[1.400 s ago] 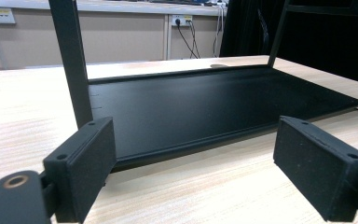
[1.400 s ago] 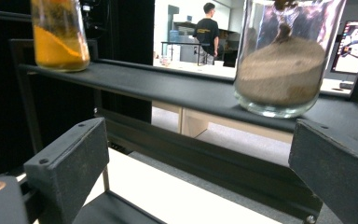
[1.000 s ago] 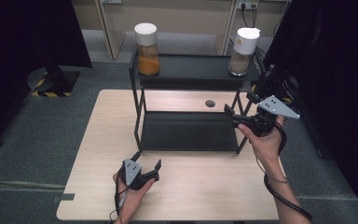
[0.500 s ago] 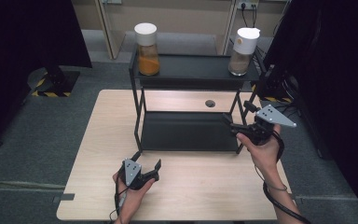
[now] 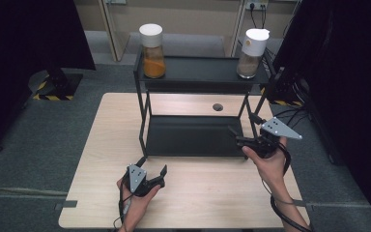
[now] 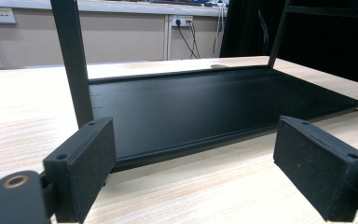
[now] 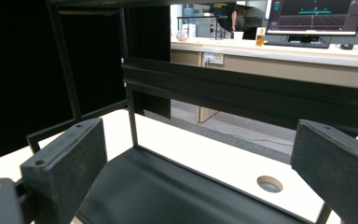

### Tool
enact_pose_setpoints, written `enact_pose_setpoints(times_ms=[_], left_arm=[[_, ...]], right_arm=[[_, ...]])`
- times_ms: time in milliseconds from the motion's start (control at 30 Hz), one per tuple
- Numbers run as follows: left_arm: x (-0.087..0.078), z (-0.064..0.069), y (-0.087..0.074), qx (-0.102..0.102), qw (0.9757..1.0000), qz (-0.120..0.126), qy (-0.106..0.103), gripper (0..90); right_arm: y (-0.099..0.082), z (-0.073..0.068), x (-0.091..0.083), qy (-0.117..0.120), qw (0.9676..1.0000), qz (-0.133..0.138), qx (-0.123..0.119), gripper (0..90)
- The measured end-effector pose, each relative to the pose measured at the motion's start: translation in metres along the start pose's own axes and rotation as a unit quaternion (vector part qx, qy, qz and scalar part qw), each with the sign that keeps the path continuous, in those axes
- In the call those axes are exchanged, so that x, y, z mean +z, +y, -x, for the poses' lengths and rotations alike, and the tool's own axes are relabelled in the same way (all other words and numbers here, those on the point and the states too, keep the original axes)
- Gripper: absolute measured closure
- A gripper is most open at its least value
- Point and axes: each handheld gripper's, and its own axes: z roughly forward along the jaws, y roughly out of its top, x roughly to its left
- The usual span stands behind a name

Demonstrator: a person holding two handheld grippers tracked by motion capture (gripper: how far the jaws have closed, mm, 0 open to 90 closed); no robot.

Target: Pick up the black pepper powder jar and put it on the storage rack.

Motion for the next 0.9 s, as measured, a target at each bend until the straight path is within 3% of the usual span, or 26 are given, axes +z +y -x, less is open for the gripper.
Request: enact_pose_setpoints(times_ms=[900], left_arm=[[0.0, 0.001, 0.0, 0.001, 1.0, 0.001, 0.001, 12.5]], right_arm=[[-0.037, -0.007, -0.009, 0.005, 0.9997, -0.022, 0.008, 3.9]])
